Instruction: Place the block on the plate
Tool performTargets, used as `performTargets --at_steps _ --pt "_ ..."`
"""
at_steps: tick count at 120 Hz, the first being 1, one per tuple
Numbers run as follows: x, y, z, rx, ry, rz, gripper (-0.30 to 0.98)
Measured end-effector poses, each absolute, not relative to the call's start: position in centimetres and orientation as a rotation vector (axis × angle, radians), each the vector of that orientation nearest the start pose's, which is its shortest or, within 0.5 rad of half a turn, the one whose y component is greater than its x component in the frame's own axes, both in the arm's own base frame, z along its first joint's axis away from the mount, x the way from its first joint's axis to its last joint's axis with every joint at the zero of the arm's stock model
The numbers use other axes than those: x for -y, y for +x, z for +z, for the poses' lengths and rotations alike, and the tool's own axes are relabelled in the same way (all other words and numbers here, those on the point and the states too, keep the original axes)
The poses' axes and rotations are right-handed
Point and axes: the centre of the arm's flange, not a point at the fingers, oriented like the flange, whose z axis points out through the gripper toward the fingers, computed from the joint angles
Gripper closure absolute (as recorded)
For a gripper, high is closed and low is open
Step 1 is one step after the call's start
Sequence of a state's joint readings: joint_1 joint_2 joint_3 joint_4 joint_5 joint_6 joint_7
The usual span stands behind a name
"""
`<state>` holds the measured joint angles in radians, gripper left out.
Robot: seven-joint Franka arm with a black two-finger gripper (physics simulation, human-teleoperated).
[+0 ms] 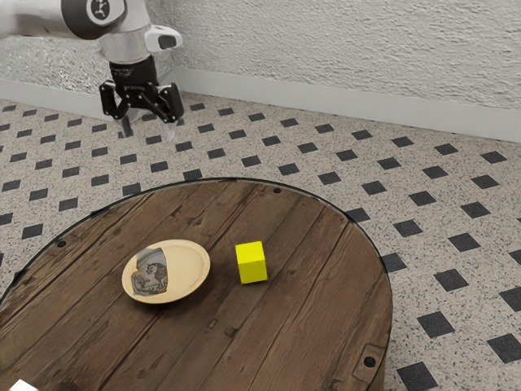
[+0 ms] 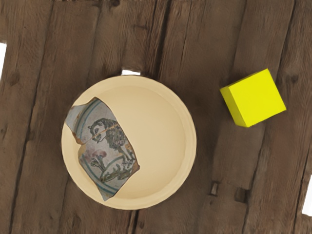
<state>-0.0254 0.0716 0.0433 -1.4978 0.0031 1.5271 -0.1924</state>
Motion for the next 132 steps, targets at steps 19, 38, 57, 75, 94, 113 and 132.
performTargets --at_steps 19,38,57,75,94,113,132 --pt "-0.5 57.4 61.1 0.240 -3.133 0.074 0.00" --pt "1.9 59.6 57.6 0.260 -3.161 0.131 0.00" --pt "4.6 60.3 56.7 0.355 -3.179 0.142 0.00" --pt "6.9 63.0 51.0 0.467 -3.201 0.217 0.00" --pt "7.6 66.6 44.4 0.617 -3.181 0.273 0.00" --pt "7.2 69.6 42.1 0.753 -3.097 0.230 0.00" --pt "6.9 70.8 38.3 0.852 -3.050 0.261 0.00"
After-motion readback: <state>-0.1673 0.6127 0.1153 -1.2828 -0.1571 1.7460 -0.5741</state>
